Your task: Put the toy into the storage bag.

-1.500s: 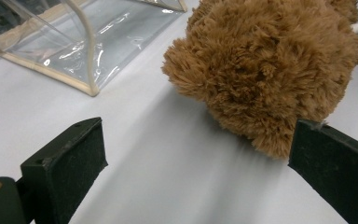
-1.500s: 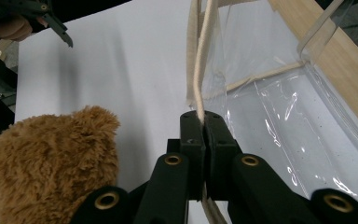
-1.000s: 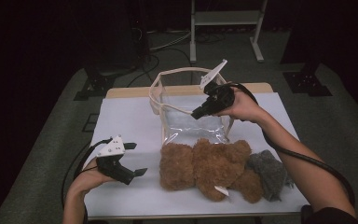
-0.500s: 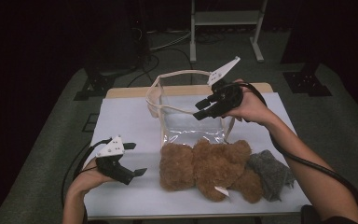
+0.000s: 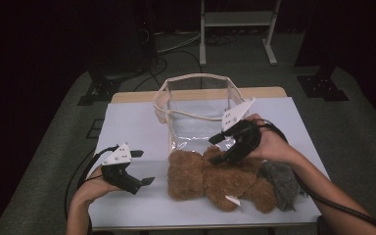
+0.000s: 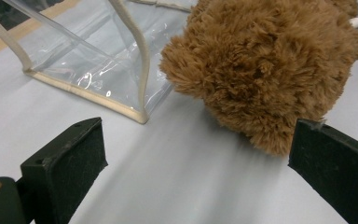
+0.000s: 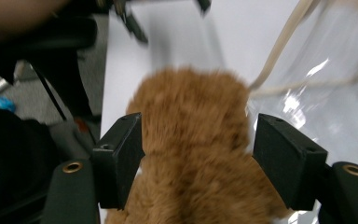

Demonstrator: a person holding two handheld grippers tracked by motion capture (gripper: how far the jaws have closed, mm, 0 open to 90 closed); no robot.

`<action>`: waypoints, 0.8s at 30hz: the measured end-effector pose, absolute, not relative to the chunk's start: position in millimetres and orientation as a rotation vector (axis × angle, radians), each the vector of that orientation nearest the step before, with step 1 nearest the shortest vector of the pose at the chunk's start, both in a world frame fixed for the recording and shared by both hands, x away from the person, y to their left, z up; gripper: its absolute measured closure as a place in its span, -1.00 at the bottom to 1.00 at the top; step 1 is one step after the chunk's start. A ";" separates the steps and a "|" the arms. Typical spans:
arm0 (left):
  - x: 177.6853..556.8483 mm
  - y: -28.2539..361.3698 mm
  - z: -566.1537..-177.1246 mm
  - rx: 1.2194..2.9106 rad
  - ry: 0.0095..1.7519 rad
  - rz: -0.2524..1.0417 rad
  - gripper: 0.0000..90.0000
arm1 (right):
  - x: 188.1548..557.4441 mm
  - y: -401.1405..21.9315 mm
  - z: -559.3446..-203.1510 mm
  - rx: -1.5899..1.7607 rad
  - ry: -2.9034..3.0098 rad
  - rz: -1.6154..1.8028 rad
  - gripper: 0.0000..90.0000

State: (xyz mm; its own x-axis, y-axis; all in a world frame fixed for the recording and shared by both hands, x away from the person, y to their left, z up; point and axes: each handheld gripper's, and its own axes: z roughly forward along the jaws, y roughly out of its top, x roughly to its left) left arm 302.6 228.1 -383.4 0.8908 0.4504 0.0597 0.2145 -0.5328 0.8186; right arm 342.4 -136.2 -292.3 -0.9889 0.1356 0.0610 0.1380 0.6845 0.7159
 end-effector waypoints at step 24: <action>305.8 228.9 -390.8 2.159 0.489 0.312 -0.93 | 328.6 -143.9 -354.7 -0.284 -2.959 -1.065 -0.54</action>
State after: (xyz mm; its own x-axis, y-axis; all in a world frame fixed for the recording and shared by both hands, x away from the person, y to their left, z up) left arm 305.8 228.9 -390.8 0.8912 0.4514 0.0460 0.2317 -0.5399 0.8092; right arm 328.6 -143.9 -354.7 -0.9837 0.1738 0.0459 0.1631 0.7561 0.6338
